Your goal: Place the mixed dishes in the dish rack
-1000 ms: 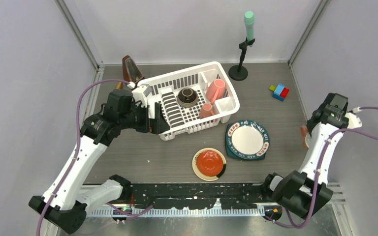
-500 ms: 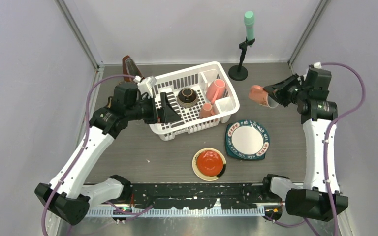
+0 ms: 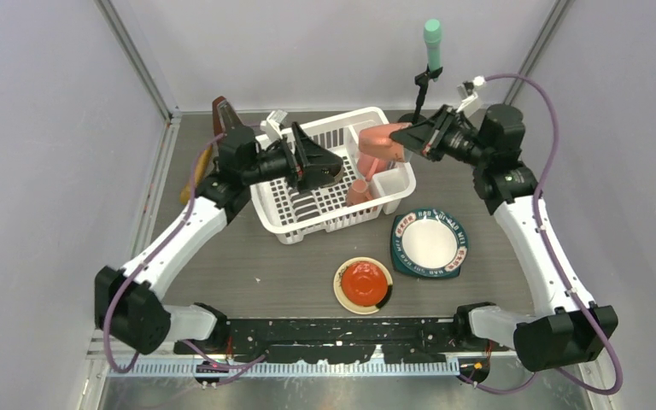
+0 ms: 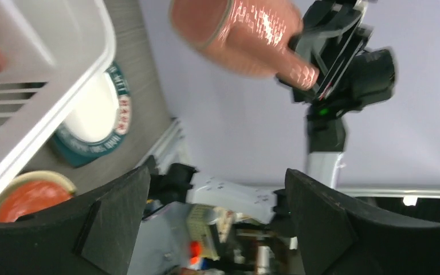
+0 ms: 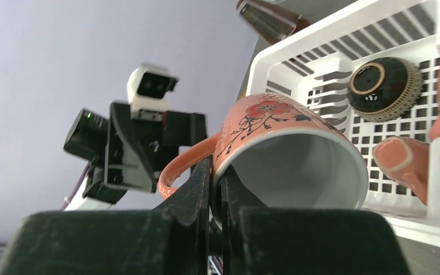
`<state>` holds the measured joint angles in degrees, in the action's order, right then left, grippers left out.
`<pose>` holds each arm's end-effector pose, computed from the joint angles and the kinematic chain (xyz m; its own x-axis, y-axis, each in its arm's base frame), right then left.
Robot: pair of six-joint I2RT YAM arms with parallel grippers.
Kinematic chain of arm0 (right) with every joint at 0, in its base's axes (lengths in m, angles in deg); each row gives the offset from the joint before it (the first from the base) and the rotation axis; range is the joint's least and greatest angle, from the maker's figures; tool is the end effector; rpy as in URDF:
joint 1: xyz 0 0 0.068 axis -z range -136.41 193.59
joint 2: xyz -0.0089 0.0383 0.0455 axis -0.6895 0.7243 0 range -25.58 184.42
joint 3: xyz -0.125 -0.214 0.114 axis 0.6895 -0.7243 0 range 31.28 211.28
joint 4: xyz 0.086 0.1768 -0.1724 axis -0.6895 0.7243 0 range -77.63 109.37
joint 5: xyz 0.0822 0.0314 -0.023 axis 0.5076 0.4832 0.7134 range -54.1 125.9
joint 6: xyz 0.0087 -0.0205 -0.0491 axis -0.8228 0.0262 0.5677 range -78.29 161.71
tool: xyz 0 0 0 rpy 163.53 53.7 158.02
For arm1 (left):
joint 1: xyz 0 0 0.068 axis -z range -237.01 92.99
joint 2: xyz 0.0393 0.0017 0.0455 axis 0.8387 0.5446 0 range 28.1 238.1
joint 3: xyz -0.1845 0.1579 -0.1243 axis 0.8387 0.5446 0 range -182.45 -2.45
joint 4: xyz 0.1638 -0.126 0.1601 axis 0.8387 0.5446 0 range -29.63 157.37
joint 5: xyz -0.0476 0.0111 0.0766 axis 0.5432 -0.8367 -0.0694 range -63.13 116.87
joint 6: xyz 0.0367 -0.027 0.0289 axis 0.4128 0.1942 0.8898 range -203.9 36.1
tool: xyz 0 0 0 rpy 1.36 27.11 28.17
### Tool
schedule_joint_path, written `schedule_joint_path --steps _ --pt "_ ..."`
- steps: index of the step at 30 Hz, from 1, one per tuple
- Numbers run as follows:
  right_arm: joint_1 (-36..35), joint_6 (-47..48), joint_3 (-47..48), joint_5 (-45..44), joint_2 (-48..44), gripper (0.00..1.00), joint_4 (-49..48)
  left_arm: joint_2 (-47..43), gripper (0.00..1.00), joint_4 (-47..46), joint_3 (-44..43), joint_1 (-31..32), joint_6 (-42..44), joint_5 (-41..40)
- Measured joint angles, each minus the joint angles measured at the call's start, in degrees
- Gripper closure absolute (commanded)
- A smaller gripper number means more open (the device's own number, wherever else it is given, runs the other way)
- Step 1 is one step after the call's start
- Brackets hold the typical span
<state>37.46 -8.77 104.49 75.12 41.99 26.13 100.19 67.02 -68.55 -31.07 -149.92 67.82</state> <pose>0.2539 0.0498 0.4269 -0.6333 0.5330 -0.5611 -0.3403 0.4593 0.8205 0.2480 -0.1466 0.3767 -0.9072 -0.3263 -0.2655 0.1881 0.2497 -0.9499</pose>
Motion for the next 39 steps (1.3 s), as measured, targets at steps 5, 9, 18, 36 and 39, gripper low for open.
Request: schedule_joint_path --steps 5,9,18,36,39 --pt "-5.64 3.74 -6.54 1.01 0.52 1.0 -8.5 7.15 0.11 -21.75 7.82 0.7 -23.47 2.23" --pt "-7.23 6.78 -7.48 2.69 2.75 1.0 -15.34 8.0 0.12 -26.16 8.2 0.74 -31.63 2.45" --pt "-12.81 16.76 -9.29 3.04 3.82 1.0 -22.8 7.93 0.22 -33.44 8.2 0.74 -41.9 2.16" --pt "-17.4 20.22 -13.97 0.68 4.96 1.0 -35.17 7.89 0.67 -32.83 10.29 2.62 -44.94 1.53" --pt "-17.46 20.2 -13.97 0.94 5.09 1.0 -35.12 7.91 0.83 -33.75 10.32 2.89 -45.46 1.05"
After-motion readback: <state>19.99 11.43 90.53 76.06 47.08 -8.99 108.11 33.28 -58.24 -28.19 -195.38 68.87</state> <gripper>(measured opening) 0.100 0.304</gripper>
